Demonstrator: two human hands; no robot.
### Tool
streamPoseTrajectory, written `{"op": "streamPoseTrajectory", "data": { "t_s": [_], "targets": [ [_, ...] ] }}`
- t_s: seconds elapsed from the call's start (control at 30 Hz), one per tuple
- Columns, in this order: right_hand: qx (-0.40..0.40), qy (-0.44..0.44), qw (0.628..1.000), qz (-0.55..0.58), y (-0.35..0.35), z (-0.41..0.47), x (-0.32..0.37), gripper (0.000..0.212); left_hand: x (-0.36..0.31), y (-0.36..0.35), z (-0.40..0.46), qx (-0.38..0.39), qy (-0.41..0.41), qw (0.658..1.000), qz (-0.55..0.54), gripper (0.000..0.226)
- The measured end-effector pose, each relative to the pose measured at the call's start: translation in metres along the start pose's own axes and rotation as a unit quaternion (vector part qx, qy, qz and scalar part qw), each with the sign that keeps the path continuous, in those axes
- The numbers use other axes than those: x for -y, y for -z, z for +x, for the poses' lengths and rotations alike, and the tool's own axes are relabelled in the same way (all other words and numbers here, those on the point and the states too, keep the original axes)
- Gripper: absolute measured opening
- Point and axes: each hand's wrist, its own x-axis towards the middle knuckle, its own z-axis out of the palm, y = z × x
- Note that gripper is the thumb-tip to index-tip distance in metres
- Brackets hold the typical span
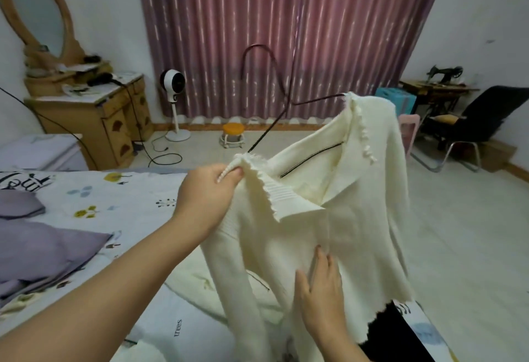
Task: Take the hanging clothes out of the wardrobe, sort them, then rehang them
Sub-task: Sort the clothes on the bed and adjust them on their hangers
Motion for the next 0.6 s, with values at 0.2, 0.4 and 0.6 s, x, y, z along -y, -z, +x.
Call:
{"op": "streamPoseTrajectory", "data": {
  "t_s": [0.2, 0.4, 0.6],
  "targets": [
    [0.038, 0.0, 0.999, -0.037, -0.068, 0.042, -0.011, 0.073, 0.133, -0.048, 0.032, -0.018, 0.085, 0.995, 0.05, 0.033],
    [0.126, 0.031, 0.987, -0.096, -0.154, 0.066, -0.053, 0.057, 0.266, -0.101, 0.029, 0.037, 0.136, 0.978, 0.155, 0.039],
    [0.155, 0.08, 0.968, -0.182, -0.223, 0.09, -0.086, 0.058, 0.363, -0.126, 0.028, 0.023, 0.157, 0.963, 0.22, 0.035]
  ]
}}
